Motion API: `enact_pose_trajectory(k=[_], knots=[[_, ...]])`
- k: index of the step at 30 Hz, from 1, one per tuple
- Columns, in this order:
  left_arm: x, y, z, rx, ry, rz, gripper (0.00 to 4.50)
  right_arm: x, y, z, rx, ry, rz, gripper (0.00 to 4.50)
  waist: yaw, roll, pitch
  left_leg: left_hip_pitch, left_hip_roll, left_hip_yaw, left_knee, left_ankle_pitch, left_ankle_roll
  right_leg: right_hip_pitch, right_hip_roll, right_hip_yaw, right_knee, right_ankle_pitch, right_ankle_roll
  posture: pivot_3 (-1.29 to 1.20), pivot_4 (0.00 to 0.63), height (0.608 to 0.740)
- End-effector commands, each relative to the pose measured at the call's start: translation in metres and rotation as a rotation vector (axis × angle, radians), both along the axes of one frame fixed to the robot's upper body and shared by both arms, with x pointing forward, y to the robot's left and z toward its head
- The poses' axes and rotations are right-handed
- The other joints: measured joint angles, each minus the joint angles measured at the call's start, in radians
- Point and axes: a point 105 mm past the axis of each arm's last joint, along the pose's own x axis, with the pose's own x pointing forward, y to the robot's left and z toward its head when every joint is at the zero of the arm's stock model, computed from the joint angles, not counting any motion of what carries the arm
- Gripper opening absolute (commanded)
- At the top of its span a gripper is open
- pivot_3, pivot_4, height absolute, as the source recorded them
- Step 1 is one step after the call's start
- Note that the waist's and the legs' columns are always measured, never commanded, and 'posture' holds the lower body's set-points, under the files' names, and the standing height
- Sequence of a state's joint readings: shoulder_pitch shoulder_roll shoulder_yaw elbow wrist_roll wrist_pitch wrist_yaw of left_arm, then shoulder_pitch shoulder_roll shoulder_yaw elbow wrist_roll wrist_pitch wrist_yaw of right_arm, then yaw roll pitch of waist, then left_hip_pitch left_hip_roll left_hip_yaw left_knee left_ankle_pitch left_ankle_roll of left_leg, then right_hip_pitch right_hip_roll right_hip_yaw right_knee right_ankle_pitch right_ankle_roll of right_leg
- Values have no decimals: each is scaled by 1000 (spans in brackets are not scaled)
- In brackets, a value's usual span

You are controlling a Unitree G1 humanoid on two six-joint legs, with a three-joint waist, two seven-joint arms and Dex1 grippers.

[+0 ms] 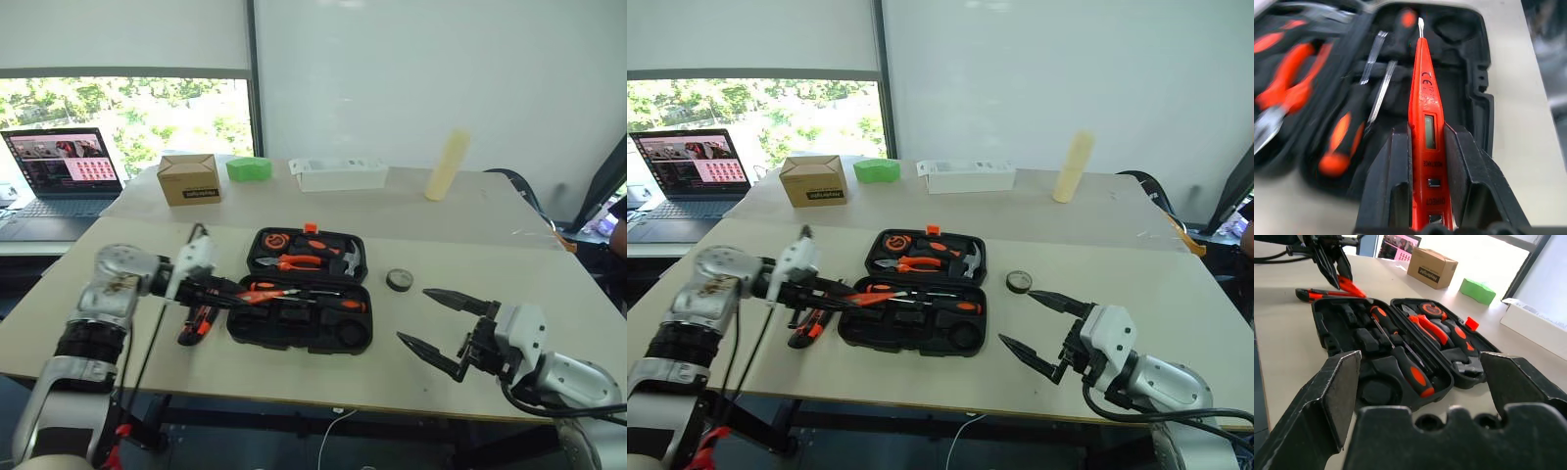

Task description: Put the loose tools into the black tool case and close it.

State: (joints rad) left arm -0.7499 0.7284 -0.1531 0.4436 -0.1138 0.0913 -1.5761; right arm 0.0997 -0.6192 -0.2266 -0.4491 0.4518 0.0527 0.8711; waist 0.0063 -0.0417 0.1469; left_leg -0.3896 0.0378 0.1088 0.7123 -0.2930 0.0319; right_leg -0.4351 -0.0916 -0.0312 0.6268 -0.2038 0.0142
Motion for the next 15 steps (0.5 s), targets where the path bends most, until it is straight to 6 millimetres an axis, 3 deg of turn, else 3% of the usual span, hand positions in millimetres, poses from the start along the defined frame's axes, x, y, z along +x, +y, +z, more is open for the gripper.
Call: enact_pose_trajectory(k=[1,6,15], knots=[[9,-10,-4,58,-58,3,474,-6,7,12,6,-63,20,4500,-3,0,0,1,0,-1,0,0,0,0,0,1,1,0,0,0,150,740],[25,-13,-8,87,-99,38,474,-9,9,12,19,-58,18,4500,0,0,0,0,0,-4,0,0,0,-1,0,1,1,0,0,0,150,740],[31,-15,-7,126,-96,-3,474,-12,10,9,27,-46,8,4500,5,0,0,0,-1,-4,1,-1,2,-1,0,2,0,-1,2,0,150,740]])
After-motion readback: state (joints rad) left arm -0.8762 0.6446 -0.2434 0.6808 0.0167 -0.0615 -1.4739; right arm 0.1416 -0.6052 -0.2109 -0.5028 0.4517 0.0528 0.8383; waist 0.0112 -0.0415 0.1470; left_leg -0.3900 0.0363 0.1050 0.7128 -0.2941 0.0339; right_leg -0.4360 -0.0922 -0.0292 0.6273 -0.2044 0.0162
